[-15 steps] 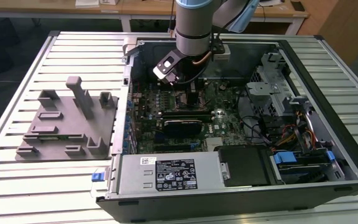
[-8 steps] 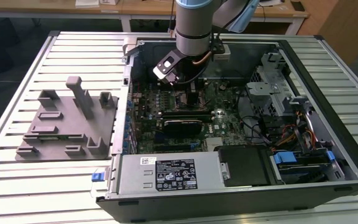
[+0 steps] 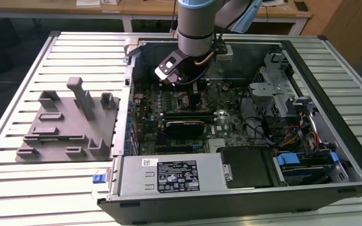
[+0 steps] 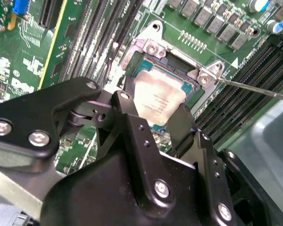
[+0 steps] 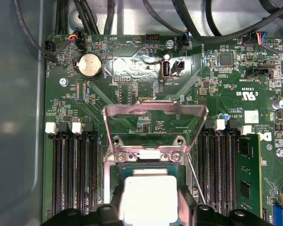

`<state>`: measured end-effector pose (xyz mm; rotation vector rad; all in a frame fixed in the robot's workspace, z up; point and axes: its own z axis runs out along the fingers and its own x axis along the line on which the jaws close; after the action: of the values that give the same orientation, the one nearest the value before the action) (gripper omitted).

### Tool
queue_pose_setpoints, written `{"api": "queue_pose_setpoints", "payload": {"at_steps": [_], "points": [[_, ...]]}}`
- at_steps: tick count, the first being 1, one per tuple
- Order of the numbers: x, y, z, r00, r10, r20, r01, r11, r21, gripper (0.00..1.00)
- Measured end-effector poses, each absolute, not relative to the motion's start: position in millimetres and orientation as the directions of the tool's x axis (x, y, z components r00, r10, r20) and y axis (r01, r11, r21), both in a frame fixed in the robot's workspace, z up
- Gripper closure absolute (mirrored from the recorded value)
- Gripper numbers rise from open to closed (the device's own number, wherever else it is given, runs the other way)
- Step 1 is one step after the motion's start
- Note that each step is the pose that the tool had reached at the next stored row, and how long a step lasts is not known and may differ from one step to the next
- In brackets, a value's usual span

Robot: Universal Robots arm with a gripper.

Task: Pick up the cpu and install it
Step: 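Place the cpu into insertion slot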

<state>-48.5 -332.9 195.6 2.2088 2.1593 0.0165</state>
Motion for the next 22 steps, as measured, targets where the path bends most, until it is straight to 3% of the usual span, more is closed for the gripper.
{"api": "queue_pose_setpoints", "payload": {"at_steps": [22], "points": [[-48.5, -333.0, 195.8, 0.023, 0.999, -0.03, 0.999, -0.022, 0.045, 0.47]]}}
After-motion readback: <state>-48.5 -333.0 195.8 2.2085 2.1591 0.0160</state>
